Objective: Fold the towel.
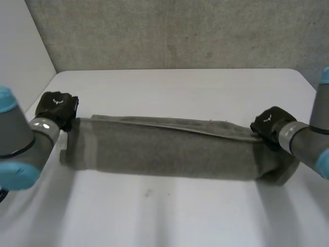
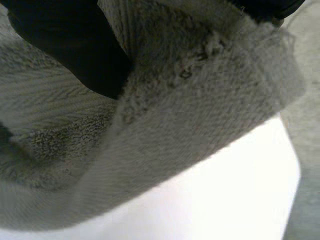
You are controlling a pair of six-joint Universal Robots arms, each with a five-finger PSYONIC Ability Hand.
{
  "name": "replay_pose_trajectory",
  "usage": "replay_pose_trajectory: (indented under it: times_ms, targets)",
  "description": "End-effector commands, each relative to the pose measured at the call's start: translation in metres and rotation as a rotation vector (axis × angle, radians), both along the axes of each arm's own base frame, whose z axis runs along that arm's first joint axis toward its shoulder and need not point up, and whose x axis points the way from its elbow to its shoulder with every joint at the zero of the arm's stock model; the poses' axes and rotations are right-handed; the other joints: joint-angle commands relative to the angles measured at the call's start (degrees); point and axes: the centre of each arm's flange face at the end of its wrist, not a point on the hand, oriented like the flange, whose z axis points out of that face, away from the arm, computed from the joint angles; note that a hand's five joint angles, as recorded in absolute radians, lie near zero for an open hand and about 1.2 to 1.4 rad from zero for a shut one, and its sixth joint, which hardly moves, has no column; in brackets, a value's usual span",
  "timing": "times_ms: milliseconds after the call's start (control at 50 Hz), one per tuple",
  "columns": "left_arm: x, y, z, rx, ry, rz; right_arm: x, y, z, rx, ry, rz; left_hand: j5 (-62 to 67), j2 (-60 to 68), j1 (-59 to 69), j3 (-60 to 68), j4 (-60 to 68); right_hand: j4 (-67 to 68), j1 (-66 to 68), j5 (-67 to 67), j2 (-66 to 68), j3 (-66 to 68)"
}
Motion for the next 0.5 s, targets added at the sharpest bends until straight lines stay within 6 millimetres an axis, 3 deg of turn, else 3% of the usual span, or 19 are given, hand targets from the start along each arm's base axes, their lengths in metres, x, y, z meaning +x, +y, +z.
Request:
replay_pose_trajectory:
  times_ms: [20,240,280,300,320,340,360,440,500]
  targets:
    - [-0.021,-0.043,-0.014,-0.049,0.003,-0.010,0.013,-0.037,-0.019,-0.131,-0.026,0.013,11.4,10.3,13.4,10.3,10.2,11.6,24.4,13.2,12.4,12.1]
    - [-0.043,-0.076,-0.042,-0.082,0.005,-0.037,0.022,-0.073,-0.055,-0.255,-0.050,0.013,11.4,10.3,13.4,10.3,10.2,11.6,24.4,13.2,12.4,12.1]
    - [-0.044,-0.078,-0.045,-0.080,0.005,-0.040,0.022,-0.076,-0.061,-0.256,-0.048,0.007,11.4,10.3,13.4,10.3,10.2,4.9,17.8,6.5,5.8,5.4]
    - [-0.045,-0.078,-0.048,-0.076,0.004,-0.044,0.023,-0.078,-0.063,-0.257,-0.048,0.005,11.4,10.3,13.4,10.3,10.2,-27.8,-14.9,-26.1,-26.9,-27.2]
    - [-0.045,-0.078,-0.048,-0.076,0.004,-0.045,0.023,-0.078,-0.063,-0.257,-0.048,0.005,11.4,10.3,13.4,10.3,10.2,-28.1,-15.2,-26.4,-27.2,-27.5]
    - [-0.047,-0.077,-0.049,-0.074,0.004,-0.049,0.022,-0.079,-0.063,-0.259,-0.048,-0.001,-2.4,-3.5,-0.4,-3.5,-3.6,-58.4,-45.6,-56.8,-57.6,-57.9]
    - [-0.049,-0.076,-0.049,-0.074,0.003,-0.048,0.023,-0.080,-0.062,-0.264,-0.055,-0.004,-27.9,-29.0,-25.8,-28.9,-29.0,-58.4,-45.6,-56.8,-57.6,-57.9]
    - [-0.055,-0.071,-0.044,-0.082,0.005,-0.061,0.022,-0.084,-0.048,-0.298,-0.079,-0.026,-38.1,-39.2,-36.0,-39.1,-39.2,-58.4,-45.6,-56.8,-57.6,-57.9]
    - [-0.058,-0.067,-0.028,-0.110,0.014,-0.069,0.021,-0.084,-0.025,-0.330,-0.146,-0.051,-41.1,-42.2,-39.0,-42.1,-42.2,-58.4,-45.6,-56.8,-57.6,-57.9]
